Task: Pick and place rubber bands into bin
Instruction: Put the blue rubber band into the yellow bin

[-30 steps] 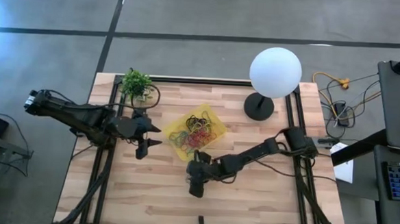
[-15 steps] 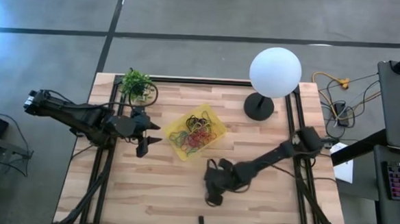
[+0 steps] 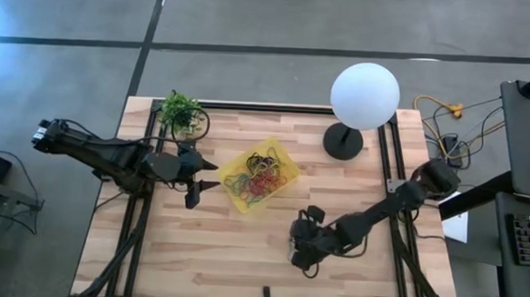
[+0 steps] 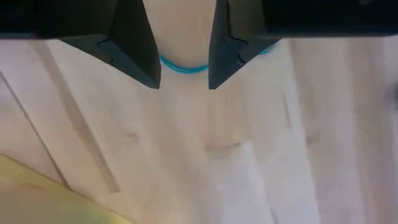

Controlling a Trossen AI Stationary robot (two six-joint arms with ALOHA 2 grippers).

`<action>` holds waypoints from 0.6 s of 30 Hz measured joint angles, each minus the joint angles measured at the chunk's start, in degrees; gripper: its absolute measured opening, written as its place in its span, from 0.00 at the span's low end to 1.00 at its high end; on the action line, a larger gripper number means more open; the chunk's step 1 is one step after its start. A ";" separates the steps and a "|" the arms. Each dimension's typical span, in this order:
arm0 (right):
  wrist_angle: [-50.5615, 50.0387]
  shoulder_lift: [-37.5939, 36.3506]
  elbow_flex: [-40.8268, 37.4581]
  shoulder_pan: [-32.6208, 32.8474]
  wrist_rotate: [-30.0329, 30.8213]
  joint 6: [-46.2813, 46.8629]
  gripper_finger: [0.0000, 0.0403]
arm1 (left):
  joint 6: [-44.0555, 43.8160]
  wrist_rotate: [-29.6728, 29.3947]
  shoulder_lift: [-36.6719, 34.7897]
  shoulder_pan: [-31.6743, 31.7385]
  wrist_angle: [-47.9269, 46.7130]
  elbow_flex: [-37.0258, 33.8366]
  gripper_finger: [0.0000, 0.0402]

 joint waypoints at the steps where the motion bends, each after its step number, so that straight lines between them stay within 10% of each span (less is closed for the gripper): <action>1: -0.05 -0.25 -0.33 -0.21 -0.16 -0.44 0.31 | 0.21 -0.01 0.24 0.00 0.58 0.03 0.51; 18: 1.85 0.12 -3.48 -7.97 -11.95 -9.46 0.68 | 0.15 0.25 1.01 -0.03 1.49 -0.02 0.51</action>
